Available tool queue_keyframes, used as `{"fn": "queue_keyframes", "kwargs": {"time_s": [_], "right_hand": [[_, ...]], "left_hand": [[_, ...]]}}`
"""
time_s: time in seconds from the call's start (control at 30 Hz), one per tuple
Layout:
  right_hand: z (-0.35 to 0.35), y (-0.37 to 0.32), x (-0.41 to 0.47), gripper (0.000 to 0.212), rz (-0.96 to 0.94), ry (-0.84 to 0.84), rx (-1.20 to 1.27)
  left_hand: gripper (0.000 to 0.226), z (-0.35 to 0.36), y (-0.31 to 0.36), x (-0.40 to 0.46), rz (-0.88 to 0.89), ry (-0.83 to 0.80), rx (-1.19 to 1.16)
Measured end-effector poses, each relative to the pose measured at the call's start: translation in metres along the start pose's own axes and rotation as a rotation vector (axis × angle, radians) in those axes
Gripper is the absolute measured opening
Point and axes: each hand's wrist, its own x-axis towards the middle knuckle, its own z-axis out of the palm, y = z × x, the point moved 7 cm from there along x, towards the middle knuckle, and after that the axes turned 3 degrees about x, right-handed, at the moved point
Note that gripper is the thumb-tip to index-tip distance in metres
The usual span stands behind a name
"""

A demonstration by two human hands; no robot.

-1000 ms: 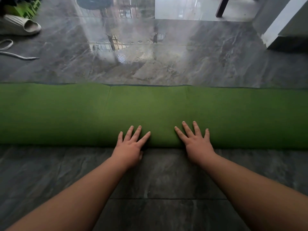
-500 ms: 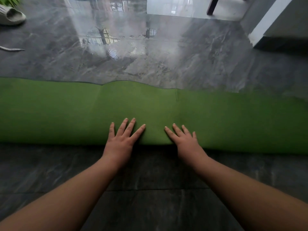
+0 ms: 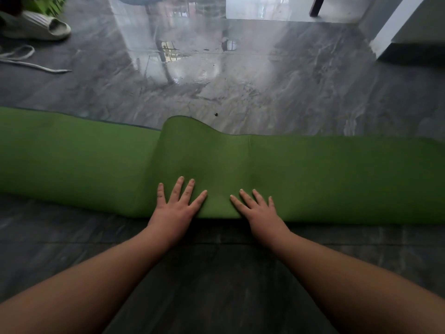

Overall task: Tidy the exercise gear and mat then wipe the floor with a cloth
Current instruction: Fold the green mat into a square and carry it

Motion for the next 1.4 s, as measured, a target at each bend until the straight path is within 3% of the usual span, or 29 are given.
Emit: {"fn": "queue_keyframes", "kwargs": {"time_s": [0.3, 0.5, 0.77, 1.1, 1.4], "right_hand": [[0.023, -0.073, -0.011, 0.088, -0.139, -0.081, -0.089], [0.016, -0.012, -0.036, 0.09, 0.082, -0.051, -0.157], [0.022, 0.032, -0.056, 0.094, 0.171, -0.076, -0.157], [0.028, 0.033, -0.038, 0.101, 0.161, -0.144, -0.095], [0.022, 0.044, -0.041, 0.09, 0.083, -0.095, -0.17]], "left_hand": [[0.08, 0.041, -0.057, -0.058, -0.083, -0.09, 0.046], [0.081, 0.039, -0.035, -0.055, -0.085, -0.109, 0.019], [0.088, 0.045, -0.004, -0.022, -0.009, -0.244, -0.109], [0.095, 0.042, -0.011, -0.014, -0.032, -0.339, -0.178], [0.093, 0.045, -0.002, -0.02, -0.062, -0.292, -0.139]]}}
